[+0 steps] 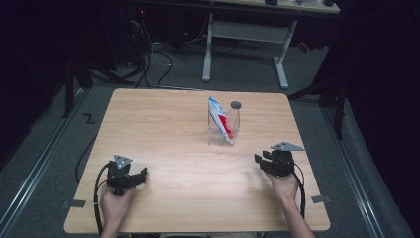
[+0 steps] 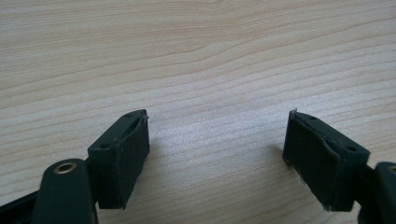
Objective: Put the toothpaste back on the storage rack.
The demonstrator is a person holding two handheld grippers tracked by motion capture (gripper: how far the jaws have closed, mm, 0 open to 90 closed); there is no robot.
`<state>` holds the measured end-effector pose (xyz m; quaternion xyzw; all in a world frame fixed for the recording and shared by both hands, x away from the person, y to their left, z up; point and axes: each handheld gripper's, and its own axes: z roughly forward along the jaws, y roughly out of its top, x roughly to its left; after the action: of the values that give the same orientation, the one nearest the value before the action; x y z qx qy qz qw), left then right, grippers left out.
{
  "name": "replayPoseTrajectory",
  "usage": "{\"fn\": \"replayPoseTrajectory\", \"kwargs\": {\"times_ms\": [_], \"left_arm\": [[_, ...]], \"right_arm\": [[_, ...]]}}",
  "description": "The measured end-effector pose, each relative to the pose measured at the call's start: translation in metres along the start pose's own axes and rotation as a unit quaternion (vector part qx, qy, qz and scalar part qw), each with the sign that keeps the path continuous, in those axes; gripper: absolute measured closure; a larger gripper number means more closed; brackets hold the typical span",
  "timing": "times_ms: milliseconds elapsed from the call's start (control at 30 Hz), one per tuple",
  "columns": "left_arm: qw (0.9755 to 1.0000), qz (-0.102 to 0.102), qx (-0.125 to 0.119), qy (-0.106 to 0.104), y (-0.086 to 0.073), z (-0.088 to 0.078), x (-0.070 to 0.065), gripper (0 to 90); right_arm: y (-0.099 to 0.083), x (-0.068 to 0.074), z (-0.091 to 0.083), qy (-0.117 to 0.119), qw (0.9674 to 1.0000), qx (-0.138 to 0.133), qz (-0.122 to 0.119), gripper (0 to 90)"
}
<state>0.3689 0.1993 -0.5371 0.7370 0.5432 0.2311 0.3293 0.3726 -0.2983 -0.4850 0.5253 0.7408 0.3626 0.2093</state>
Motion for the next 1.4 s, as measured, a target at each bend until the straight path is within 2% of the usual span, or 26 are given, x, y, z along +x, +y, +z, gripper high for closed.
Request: {"fn": "replayPoseTrajectory", "kwargs": {"times_ms": [167,567,833,1400], "left_arm": [[1.0000,0.000,0.000,0.000,0.000,0.000,0.000,23.0],[1.0000,0.000,0.000,0.000,0.000,0.000,0.000,23.0],[1.0000,0.000,0.000,0.000,0.000,0.000,0.000,23.0],[1.0000,0.000,0.000,0.000,0.000,0.000,0.000,23.0]], "right_arm": [[-0.001,0.001,0.005,-0.004,1.0000,0.004,-0.008,54.1],[-0.011,0.001,0.020,-0.016,0.9997,0.020,-0.005,54.0],[-0.014,0.004,0.031,-0.022,0.9991,0.032,-0.014,53.6],[-0.016,0.009,0.039,-0.023,0.9986,0.042,-0.021,53.3]]}}
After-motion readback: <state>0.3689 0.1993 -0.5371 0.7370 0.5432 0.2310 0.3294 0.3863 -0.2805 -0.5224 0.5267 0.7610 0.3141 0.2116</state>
